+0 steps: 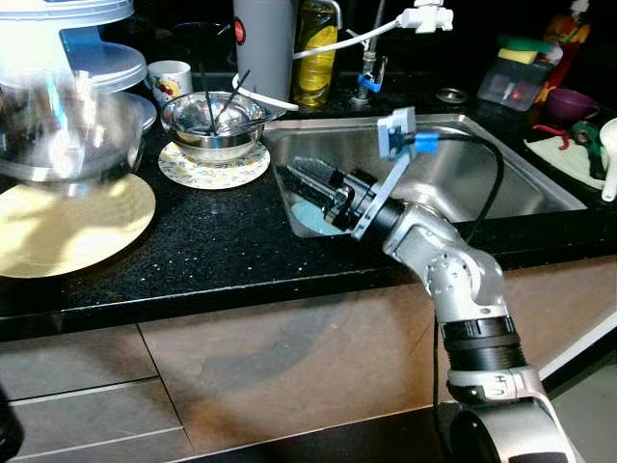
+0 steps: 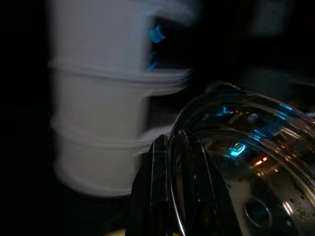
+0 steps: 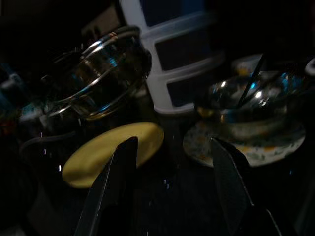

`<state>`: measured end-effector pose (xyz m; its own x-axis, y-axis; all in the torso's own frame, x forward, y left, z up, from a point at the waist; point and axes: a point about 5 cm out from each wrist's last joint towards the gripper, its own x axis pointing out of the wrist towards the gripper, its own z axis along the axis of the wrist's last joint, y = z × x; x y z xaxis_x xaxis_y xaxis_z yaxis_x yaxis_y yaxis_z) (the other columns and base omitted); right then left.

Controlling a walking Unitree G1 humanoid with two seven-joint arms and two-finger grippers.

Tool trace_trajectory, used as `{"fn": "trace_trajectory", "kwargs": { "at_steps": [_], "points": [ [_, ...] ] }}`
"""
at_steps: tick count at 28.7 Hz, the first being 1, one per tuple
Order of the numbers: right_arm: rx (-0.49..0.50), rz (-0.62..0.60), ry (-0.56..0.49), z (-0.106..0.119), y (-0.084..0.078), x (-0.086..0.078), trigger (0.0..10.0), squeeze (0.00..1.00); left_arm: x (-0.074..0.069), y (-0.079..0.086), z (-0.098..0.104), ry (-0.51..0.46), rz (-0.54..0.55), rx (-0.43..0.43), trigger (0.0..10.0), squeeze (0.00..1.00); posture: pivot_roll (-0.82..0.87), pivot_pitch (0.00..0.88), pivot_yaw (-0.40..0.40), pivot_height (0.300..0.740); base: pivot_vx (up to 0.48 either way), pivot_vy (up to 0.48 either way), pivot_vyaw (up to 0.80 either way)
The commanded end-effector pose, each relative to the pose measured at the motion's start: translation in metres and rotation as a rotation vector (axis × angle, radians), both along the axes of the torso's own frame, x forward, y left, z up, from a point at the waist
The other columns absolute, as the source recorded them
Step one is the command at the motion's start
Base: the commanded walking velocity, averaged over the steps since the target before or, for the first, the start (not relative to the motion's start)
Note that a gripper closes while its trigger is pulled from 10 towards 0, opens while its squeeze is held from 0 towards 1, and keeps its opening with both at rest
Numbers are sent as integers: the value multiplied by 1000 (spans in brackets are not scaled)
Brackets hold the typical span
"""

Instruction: Kitchen organization

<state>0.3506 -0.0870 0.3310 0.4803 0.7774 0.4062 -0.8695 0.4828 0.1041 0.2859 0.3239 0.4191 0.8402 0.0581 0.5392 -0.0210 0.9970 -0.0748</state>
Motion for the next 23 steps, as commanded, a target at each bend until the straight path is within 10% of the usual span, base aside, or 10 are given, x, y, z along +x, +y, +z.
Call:
{"fn": "trace_trajectory", "kwargs": {
  "at_steps": [1,10,11,12,13,23],
  "points": [
    [19,0,17,1,-1,1,10000,0,-1,-7,2,-31,-46,19,0,0,36,163,-35,740,0,0,0],
    [140,-5,42,15,-9,1,10000,0,4,-50,9,-141,-201,135,0,0,31,147,-25,740,0,0,0],
    [164,-5,58,16,-10,1,10000,714,8,-61,6,-154,-183,188,0,0,28,146,-23,740,0,0,0],
    [164,-5,58,16,-10,1,10000,714,8,-61,6,-154,-183,188,0,0,28,146,-23,740,0,0,0],
    [179,-7,70,17,-11,0,10000,1000,11,-70,3,-170,-174,219,0,0,25,146,-22,740,0,0,0],
    [162,-71,158,16,-10,5,10000,1000,21,-127,-9,-272,-261,294,0,0,18,155,-17,740,0,0,0]
  ]
}}
